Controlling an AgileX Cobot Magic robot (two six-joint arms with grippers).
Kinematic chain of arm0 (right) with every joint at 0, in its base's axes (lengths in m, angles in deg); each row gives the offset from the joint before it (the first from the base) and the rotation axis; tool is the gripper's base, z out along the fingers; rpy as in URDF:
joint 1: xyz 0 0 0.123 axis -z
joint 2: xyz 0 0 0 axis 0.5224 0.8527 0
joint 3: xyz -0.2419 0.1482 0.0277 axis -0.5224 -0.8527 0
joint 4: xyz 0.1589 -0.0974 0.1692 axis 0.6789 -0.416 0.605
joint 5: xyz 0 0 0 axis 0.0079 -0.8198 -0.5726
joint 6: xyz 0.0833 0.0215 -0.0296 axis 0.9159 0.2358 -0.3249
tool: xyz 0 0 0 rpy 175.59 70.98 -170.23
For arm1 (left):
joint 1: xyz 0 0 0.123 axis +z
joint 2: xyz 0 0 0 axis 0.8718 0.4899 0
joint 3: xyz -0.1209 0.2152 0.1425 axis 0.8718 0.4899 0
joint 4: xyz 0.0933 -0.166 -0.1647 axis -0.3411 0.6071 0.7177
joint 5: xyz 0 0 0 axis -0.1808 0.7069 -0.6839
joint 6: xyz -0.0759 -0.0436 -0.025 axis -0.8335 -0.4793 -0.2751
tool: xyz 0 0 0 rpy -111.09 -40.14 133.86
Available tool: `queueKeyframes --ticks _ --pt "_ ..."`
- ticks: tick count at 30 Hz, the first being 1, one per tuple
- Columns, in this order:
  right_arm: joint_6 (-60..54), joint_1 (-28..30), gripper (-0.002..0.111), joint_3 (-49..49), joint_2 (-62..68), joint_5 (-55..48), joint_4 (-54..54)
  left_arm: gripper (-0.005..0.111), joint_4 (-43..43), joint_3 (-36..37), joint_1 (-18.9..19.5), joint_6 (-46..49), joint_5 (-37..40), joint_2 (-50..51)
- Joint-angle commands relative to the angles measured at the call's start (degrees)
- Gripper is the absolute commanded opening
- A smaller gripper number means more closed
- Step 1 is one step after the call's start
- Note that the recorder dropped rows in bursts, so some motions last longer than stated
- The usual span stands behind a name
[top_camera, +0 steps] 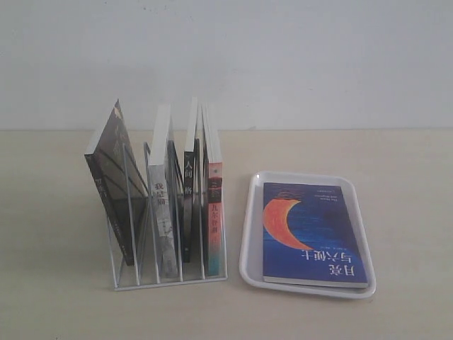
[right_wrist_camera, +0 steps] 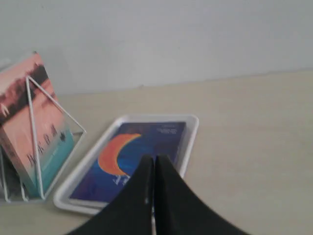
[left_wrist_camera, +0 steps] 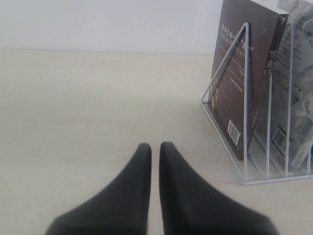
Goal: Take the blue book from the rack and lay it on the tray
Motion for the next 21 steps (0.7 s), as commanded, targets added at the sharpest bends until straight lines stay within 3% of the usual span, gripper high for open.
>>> queueKeyframes --ticks 1,21 --pt "9.05 0.36 0.0 -0.25 -0.25 -6.18 -10.22 0.006 -0.17 0.2 0.23 -0.49 -0.13 -0.2" --pt "9.8 2.34 0.0 -0.25 -0.25 -6.04 -10.22 0.006 -0.17 0.2 0.23 -0.49 -0.13 -0.2"
